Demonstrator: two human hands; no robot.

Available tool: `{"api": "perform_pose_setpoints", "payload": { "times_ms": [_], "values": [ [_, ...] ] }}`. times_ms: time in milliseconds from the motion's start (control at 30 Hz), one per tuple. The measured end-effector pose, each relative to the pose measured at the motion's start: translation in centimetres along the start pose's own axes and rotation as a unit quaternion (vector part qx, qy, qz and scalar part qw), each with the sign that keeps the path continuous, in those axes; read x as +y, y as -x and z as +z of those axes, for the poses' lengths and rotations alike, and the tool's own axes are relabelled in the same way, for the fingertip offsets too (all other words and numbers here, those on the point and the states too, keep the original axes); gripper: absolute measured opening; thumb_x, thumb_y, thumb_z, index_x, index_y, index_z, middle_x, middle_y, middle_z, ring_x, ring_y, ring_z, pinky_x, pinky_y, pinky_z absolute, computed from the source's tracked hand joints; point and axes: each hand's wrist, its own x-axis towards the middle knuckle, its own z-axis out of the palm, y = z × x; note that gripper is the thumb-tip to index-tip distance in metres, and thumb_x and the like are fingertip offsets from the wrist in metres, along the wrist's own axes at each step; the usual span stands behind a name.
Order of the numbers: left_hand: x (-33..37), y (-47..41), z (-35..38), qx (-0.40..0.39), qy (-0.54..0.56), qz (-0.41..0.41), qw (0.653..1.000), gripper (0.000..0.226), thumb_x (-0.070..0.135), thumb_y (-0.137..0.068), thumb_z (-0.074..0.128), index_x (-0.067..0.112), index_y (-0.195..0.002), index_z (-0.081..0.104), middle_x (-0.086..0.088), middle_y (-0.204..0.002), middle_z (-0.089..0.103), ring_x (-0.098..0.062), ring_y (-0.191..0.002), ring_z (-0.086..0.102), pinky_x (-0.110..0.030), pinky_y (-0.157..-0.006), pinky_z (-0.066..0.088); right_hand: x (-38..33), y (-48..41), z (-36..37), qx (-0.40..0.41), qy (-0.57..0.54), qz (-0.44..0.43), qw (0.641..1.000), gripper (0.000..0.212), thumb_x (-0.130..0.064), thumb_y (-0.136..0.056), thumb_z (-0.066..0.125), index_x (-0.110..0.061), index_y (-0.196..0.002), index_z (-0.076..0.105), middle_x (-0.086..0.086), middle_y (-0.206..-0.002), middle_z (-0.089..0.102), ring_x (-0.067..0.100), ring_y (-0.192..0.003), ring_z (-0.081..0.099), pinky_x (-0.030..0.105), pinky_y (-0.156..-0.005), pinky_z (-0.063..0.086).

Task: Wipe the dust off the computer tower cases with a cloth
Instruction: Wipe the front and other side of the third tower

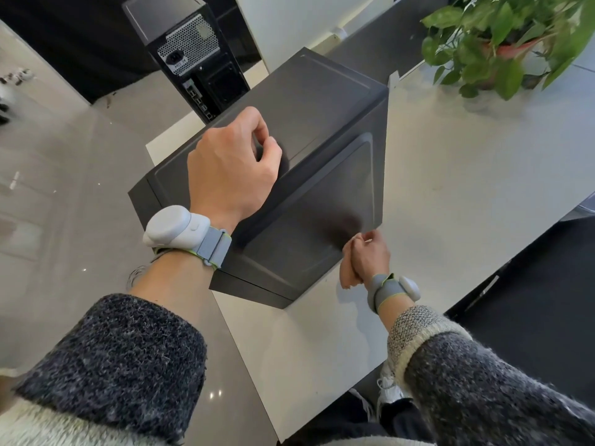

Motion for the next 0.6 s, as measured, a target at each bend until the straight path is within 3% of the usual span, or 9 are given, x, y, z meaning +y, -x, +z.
{"api": "perform_pose_setpoints", "payload": {
  "times_ms": [100,233,333,400,467,533,600],
  "values": [
    [0.0,-0.1,0.0,0.001,-0.001,-0.001,1.0,0.019,0.036,-0.099,0.053,0.02,-0.096,0.061,0.006,-0.072,0.06,-0.021,-0.067,0.062,-0.043,-0.066,0.06,-0.9,1.0,-0.4,0.014,-0.036,-0.046,0.998,0.016,-0.032,-0.104,0.056,-0.017,-0.104,0.061,0.002,-0.1,0.069,0.027,-0.101,0.067,0.031,-0.085,0.048],
    [-0.1,-0.2,0.1,0.0,-0.003,0.003,1.0,0.019,0.037,-0.099,0.053,0.02,-0.096,0.061,0.007,-0.072,0.059,-0.02,-0.067,0.061,-0.041,-0.066,0.06,-2.0,4.3,0.8,0.053,-0.073,-0.148,0.985,0.004,-0.02,-0.102,0.06,-0.018,-0.099,0.062,-0.009,-0.087,0.066,-0.005,-0.08,0.062,0.007,-0.068,0.041],
    [0.0,-0.1,0.2,-0.002,-0.003,0.004,1.0,0.019,0.037,-0.099,0.053,0.02,-0.095,0.06,0.01,-0.07,0.056,-0.02,-0.067,0.061,-0.043,-0.066,0.059,-1.2,4.0,1.4,0.036,-0.057,-0.112,0.991,0.002,-0.013,-0.101,0.056,-0.015,-0.101,0.057,-0.009,-0.085,0.062,-0.001,-0.08,0.061,0.014,-0.066,0.039],
    [-0.2,-0.1,0.3,-0.001,-0.004,0.0,1.0,0.018,0.037,-0.099,0.053,0.02,-0.095,0.06,0.012,-0.068,0.055,-0.02,-0.066,0.061,-0.044,-0.065,0.059,-0.4,2.8,1.3,0.006,-0.027,-0.054,0.998,0.004,-0.017,-0.103,0.054,-0.015,-0.105,0.057,-0.001,-0.092,0.064,0.021,-0.096,0.064,0.023,-0.079,0.039],
    [-0.2,-0.1,0.4,-0.001,-0.003,-0.001,1.0,0.018,0.037,-0.098,0.053,0.02,-0.094,0.06,0.014,-0.067,0.054,-0.021,-0.066,0.061,-0.044,-0.064,0.059,-0.1,2.4,0.7,-0.011,-0.009,-0.03,0.999,0.008,-0.023,-0.104,0.053,-0.016,-0.106,0.057,0.002,-0.1,0.065,0.03,-0.104,0.064,0.027,-0.085,0.04],
    [-0.3,-0.1,0.4,0.002,-0.002,-0.001,1.0,0.019,0.037,-0.098,0.053,0.02,-0.094,0.06,0.012,-0.067,0.055,-0.021,-0.066,0.06,-0.043,-0.065,0.059,-0.5,3.5,1.0,-0.003,-0.039,-0.057,0.998,0.011,-0.027,-0.104,0.055,-0.017,-0.105,0.06,-0.004,-0.096,0.067,0.022,-0.098,0.066,0.028,-0.082,0.044],
    [-0.4,-0.1,0.4,0.002,-0.002,0.004,1.0,0.019,0.037,-0.099,0.053,0.019,-0.095,0.061,0.01,-0.069,0.056,-0.02,-0.066,0.06,-0.042,-0.065,0.059,-1.0,5.2,1.4,0.011,-0.07,-0.099,0.993,0.006,-0.025,-0.103,0.056,-0.022,-0.101,0.061,-0.012,-0.091,0.067,0.003,-0.087,0.065,0.021,-0.074,0.047]
  ]
}}
